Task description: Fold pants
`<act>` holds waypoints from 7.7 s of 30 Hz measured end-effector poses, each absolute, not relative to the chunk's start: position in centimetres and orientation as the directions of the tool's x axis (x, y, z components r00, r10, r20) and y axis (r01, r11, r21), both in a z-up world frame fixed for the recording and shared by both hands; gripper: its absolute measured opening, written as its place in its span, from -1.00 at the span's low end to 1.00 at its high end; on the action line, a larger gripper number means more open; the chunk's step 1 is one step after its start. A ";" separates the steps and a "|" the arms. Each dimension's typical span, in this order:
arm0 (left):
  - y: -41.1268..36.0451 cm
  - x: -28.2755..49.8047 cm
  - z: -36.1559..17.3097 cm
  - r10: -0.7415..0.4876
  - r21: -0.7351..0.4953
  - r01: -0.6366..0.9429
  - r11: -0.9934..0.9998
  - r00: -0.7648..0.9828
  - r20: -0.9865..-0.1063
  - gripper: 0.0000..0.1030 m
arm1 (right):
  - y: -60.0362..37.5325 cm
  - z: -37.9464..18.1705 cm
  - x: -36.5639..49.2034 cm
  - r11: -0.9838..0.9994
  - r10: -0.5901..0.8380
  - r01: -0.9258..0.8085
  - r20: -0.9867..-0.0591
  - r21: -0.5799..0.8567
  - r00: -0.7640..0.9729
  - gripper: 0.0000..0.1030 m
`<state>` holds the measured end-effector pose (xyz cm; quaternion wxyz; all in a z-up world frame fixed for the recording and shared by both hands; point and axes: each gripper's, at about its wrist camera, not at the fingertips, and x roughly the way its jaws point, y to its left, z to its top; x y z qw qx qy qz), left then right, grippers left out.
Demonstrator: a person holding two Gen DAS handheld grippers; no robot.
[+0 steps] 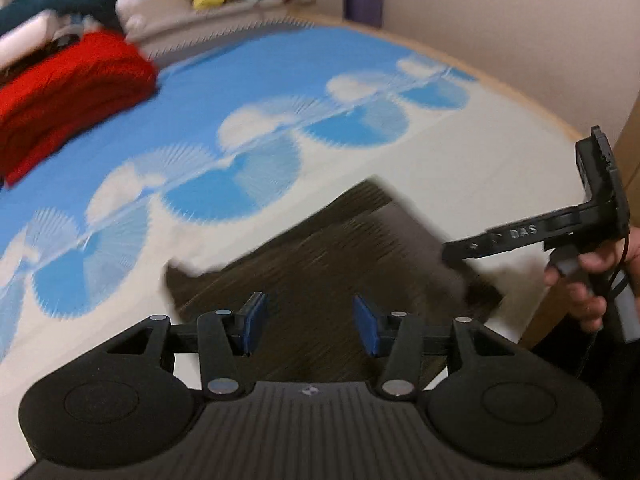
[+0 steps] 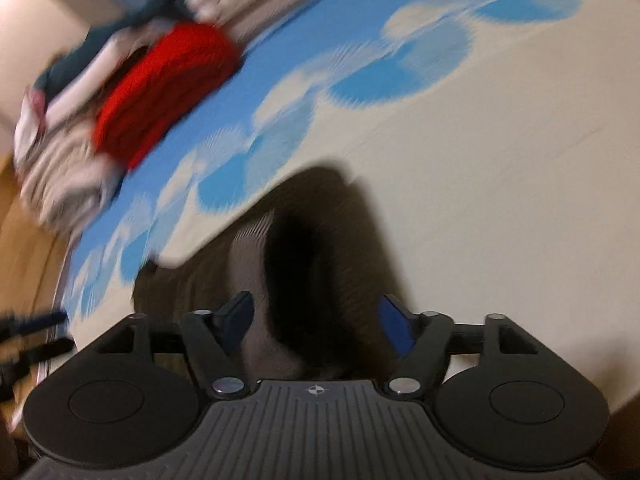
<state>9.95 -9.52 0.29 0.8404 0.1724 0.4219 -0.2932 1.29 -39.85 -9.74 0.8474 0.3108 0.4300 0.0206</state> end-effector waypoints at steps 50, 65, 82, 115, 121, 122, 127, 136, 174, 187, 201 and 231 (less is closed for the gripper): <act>-6.5 11.2 -10.0 -0.275 -0.089 0.697 0.712 0.159 -0.948 -0.60 | -33.4 -7.8 1.6 0.983 0.147 -0.019 -0.730 0.181 0.667 -0.64; -5.4 12.1 -3.5 -0.407 -0.165 0.617 0.770 0.276 -0.871 0.01 | -38.5 -4.4 2.0 0.945 0.105 0.147 -0.695 0.293 0.712 0.08; -0.2 21.1 -9.9 -0.432 -0.397 0.179 0.900 0.250 -0.867 0.67 | -45.0 -12.9 9.6 0.764 0.440 0.235 -0.752 0.601 0.491 0.58; -3.1 22.2 -14.5 -0.380 -0.335 0.226 0.915 0.195 -0.904 0.64 | -42.2 -14.5 11.6 0.778 0.563 0.040 -0.723 0.627 0.400 0.93; -3.2 22.4 -14.5 -0.382 -0.339 0.220 0.915 0.196 -0.903 0.55 | -41.7 -13.2 11.3 0.820 0.525 -0.036 -0.725 0.571 0.446 0.34; -3.2 22.5 -14.5 -0.382 -0.340 0.217 0.915 0.199 -0.902 0.48 | -41.5 -13.0 11.2 0.825 0.520 -0.043 -0.726 0.564 0.449 0.25; -2.6 23.0 -13.3 -0.395 -0.359 0.187 0.914 0.214 -0.894 -0.30 | -41.1 -11.6 10.8 0.839 0.503 -0.070 -0.719 0.540 0.479 -0.11; -1.1 24.8 -6.8 -0.392 -0.309 0.250 0.918 0.446 -0.804 -0.40 | -40.4 -7.9 13.1 0.815 0.505 -0.108 -0.604 0.570 0.617 -0.26; -3.6 24.2 -0.8 -0.107 0.030 0.169 0.985 0.739 -0.665 0.60 | -30.6 -4.7 22.7 1.000 0.017 -0.011 -0.732 0.013 0.681 0.44; -4.7 8.3 3.0 0.005 0.019 0.011 1.000 0.719 -0.695 0.65 | -27.9 3.0 7.1 0.998 -0.025 0.056 -0.602 0.032 0.798 0.97; -5.9 9.3 1.8 0.056 0.029 -0.050 0.998 0.720 -0.692 0.66 | -27.3 1.8 6.0 0.982 -0.097 0.180 -0.661 0.059 0.744 0.97; -6.2 9.6 1.1 0.019 0.017 -0.009 1.000 0.670 -0.742 0.66 | -24.6 1.9 6.9 0.989 -0.077 0.143 -0.655 0.047 0.752 0.97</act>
